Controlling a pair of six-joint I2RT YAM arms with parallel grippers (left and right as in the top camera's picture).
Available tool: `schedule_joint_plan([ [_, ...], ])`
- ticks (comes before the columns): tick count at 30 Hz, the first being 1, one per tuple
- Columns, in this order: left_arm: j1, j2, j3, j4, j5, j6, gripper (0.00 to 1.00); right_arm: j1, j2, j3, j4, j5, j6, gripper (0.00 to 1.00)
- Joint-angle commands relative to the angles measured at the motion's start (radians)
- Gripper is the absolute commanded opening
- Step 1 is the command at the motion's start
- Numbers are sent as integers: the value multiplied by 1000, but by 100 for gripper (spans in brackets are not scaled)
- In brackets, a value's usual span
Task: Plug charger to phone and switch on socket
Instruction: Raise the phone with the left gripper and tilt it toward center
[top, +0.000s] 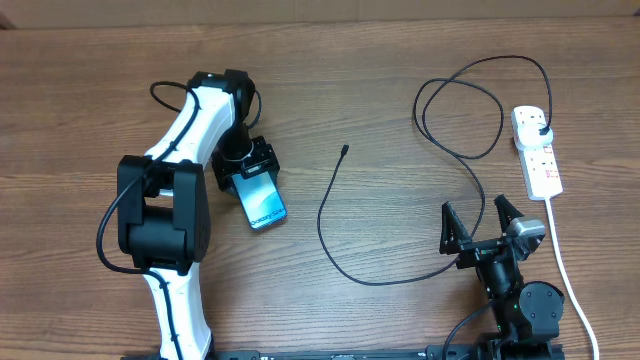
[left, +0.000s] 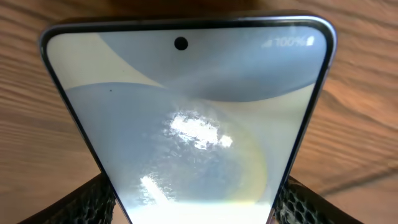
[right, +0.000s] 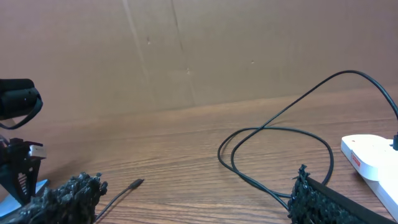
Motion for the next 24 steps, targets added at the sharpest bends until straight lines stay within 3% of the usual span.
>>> schedule_joint_plan([
  [1,-3,2,45,-11,144,19,74,5,-9,-11,3,14,-4,100],
  [6,2,2,45,-16,351,19,72,5,-9,-10,3,14,-4,100],
  [16,22,1,45,-15,438,19,67,5,-9,-11,3,14,-4,100],
  [20,23,2,45,-15,514,19,53,5,-9,-10,3,14,-4,100],
  [24,23,2,45,2,549,19,51,5,-9,-11,3,13,-4,100],
])
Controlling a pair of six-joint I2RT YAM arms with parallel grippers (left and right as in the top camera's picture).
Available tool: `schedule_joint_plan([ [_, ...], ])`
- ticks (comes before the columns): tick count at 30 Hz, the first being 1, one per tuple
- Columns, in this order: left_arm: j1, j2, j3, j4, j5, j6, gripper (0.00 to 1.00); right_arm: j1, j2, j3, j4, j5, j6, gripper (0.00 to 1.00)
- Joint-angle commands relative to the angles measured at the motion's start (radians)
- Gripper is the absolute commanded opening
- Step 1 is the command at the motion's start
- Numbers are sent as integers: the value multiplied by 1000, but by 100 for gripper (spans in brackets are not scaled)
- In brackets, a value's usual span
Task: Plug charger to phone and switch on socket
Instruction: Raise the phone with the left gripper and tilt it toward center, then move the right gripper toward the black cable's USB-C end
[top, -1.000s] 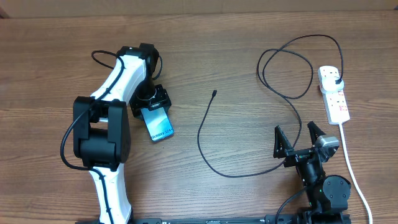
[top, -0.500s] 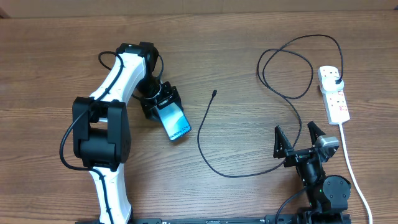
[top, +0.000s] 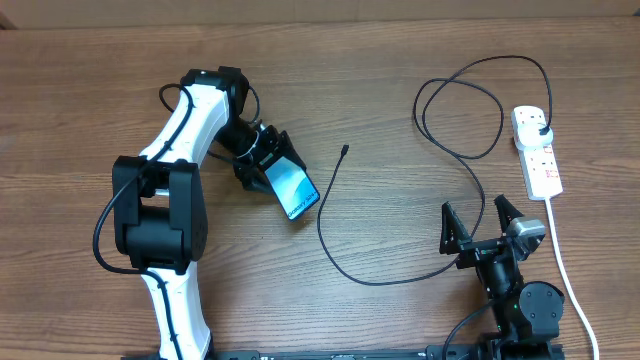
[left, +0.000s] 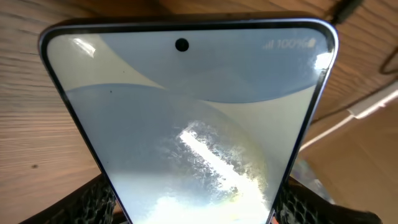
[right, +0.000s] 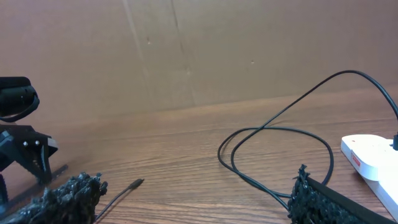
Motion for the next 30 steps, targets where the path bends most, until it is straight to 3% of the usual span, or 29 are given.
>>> schedule_joint_plan([
  [1,2,1,32,11,87,16,50,6,-9,-11,3,14,-4,100],
  [7,7,2,32,31,87,3,49,6,-9,-10,3,14,-4,100],
  [16,37,2,32,33,91,-169,50,6,-9,-11,4,14,-4,100],
  [22,45,2,32,30,121,-261,49,6,-9,-10,12,-68,120,100],
  [30,45,2,32,59,4,-416,47,6,28,30,6,-188,187,100],
])
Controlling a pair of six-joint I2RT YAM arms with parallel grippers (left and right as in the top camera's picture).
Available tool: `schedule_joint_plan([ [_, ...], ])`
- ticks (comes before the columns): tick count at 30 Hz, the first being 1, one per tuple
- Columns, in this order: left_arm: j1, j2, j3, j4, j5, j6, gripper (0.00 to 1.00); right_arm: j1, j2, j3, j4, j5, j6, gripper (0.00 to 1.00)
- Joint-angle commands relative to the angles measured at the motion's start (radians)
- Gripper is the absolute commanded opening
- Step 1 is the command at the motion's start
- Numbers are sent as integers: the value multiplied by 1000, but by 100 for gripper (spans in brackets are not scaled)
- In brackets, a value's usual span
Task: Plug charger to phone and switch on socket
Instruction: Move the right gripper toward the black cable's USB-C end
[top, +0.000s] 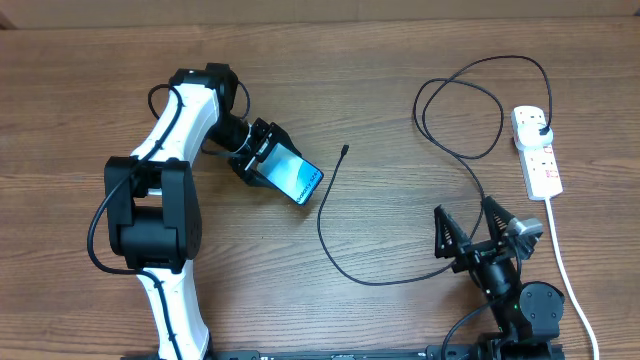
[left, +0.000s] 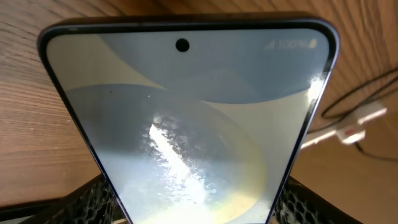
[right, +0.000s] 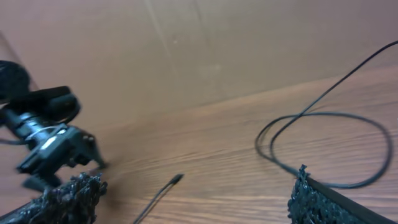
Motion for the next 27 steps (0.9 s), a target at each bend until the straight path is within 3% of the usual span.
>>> schedule_joint_plan([
  [1,2,2,31,7,-34,-95,48,5,44,43,1,-84,42,100],
  [12,3,1,31,5,107,-98,47,4,452,345,-126,-156,42,100],
  [20,3,1,31,2,360,-98,47,-14,733,592,-322,-192,41,100],
  [27,3,2,31,3,587,-101,47,-52,850,640,-373,-235,41,100],
])
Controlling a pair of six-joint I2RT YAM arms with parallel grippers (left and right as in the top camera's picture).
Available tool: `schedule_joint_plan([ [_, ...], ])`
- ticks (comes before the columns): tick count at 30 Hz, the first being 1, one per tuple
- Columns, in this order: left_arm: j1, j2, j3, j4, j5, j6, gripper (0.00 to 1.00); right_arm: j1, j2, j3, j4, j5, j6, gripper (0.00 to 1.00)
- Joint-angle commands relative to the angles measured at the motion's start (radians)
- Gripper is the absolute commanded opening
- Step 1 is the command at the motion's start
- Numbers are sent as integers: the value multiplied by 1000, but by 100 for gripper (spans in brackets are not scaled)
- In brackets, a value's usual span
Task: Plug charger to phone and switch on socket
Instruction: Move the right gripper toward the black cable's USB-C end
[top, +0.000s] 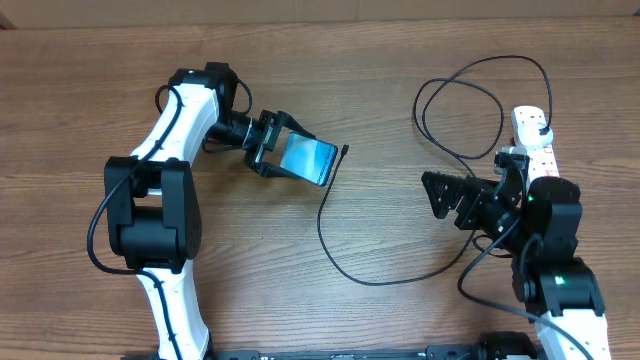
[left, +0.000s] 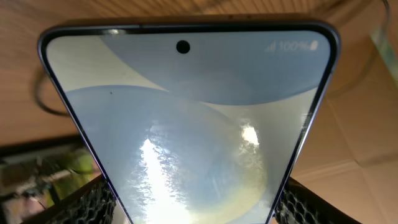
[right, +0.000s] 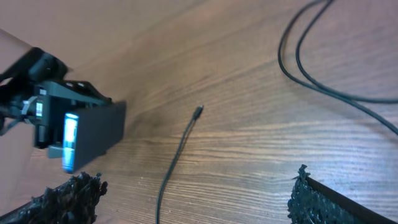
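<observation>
My left gripper (top: 270, 150) is shut on the lower end of a lit phone (top: 309, 158) and holds it tilted off the table, its free end pointing right. That free end is just left of the black charger cable's plug tip (top: 344, 150). The phone (left: 186, 118) fills the left wrist view. My right gripper (top: 440, 197) hangs open over the table's right side, aimed left, with nothing in it. From there the plug tip (right: 198, 112) and the phone (right: 87, 134) show. The cable (top: 322, 215) loops back to a white power strip (top: 524, 120).
The right arm covers part of the power strip and its white lead at the far right. Cable loops (top: 460, 110) lie on the wooden table (top: 400, 60) behind the right gripper. A brown cardboard wall runs along the table's far edge.
The left gripper has turned the phone further, up and to the right, close to the plug tip. The right arm has left the near edge and now reaches over the table, facing the cable.
The left gripper held the phone left of centre, its free end toward the near edge, while the right gripper sat open at the near edge. At each later moment the phone pointed more to the right. The right arm began shifting 0.9 s ago and now reaches over the table.
</observation>
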Motion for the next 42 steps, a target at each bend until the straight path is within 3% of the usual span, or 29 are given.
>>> schedule_joint_plan([
  [1,3,2,31,-3,227,-21,47,-15,31,31,-2,-51,3,100],
  [6,5,1,31,-3,298,-29,47,-15,53,31,-2,-59,3,100],
  [42,69,1,31,-26,294,-47,47,-15,53,31,-45,-85,3,100],
])
